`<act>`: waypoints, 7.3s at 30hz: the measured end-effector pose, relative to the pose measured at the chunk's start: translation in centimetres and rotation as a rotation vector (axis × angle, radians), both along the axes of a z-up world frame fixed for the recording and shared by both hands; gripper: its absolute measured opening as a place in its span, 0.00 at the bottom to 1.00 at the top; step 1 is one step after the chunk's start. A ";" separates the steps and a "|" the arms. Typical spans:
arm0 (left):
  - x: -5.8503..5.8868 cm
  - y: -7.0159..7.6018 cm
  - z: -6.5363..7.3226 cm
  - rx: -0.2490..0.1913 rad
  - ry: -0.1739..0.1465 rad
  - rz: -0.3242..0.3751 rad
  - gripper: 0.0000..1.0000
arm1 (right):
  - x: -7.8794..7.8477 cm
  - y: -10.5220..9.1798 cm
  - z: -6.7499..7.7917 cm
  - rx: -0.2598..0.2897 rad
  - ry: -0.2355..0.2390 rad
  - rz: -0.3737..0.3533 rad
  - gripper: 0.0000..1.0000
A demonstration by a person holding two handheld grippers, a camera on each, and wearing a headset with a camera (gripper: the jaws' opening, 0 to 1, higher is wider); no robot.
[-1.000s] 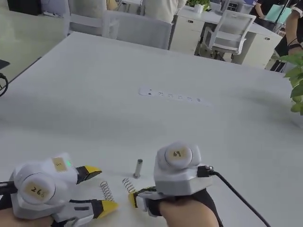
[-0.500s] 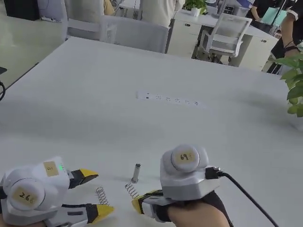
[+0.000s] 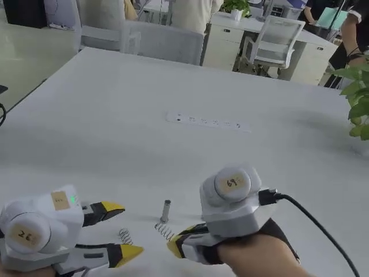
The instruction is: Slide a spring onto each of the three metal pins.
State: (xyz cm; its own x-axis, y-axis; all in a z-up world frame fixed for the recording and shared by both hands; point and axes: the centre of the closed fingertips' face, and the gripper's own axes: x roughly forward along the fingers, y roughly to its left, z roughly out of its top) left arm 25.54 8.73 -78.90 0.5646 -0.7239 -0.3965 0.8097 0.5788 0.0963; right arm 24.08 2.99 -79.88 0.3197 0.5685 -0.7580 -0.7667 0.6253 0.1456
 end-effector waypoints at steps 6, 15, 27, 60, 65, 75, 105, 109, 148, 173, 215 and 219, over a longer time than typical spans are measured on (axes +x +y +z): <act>-0.2 -1.2 1.7 -0.026 -0.023 -0.038 0.39 | -0.2 -0.3 1.2 -0.025 -0.044 0.091 0.06; -0.9 -2.3 3.1 -0.076 -0.017 -0.097 0.36 | -0.2 -1.1 2.7 -0.054 -0.088 0.187 0.06; -2.4 -4.4 4.2 -0.093 -0.017 -0.206 0.27 | -1.7 -1.2 3.2 -0.100 -0.124 0.397 0.06; -5.1 -6.6 3.9 -0.091 0.027 -0.363 0.07 | -4.3 -0.9 3.6 -0.131 -0.178 0.687 0.06; -5.1 -6.6 3.8 -0.084 0.024 -0.368 0.05 | -4.2 -0.8 3.8 -0.137 -0.197 0.706 0.06; -5.1 -6.8 3.8 -0.079 0.019 -0.380 0.03 | -4.2 -1.0 4.1 -0.135 -0.216 0.728 0.07; -5.6 -7.3 4.6 -0.094 0.012 -0.402 0.03 | -4.5 -1.3 3.4 -0.087 -0.144 0.689 0.08; -5.7 -7.3 4.5 -0.093 0.011 -0.407 0.03 | -4.6 -1.3 4.0 -0.079 -0.126 0.671 0.07; -4.4 -7.8 4.6 -0.112 -0.029 -0.394 0.03 | -4.1 0.8 7.4 -0.228 -0.109 0.763 0.07; -4.0 -8.0 4.7 -0.121 -0.022 -0.383 0.02 | -3.8 0.9 7.4 -0.287 -0.090 0.786 0.08; -3.9 -8.2 4.9 -0.140 -0.015 -0.378 0.03 | -3.7 1.1 6.8 -0.293 -0.071 0.791 0.08; -4.0 -8.2 4.8 -0.134 -0.015 -0.380 0.06 | -3.7 1.1 6.9 -0.288 -0.070 0.790 0.08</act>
State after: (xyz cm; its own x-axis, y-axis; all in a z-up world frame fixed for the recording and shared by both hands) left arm 21.55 0.56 -74.11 0.2520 -0.9269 -0.2781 0.9675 0.2470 0.0537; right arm 20.35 4.13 -73.03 -0.0393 0.4318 -0.9011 -0.9956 -0.0933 -0.0013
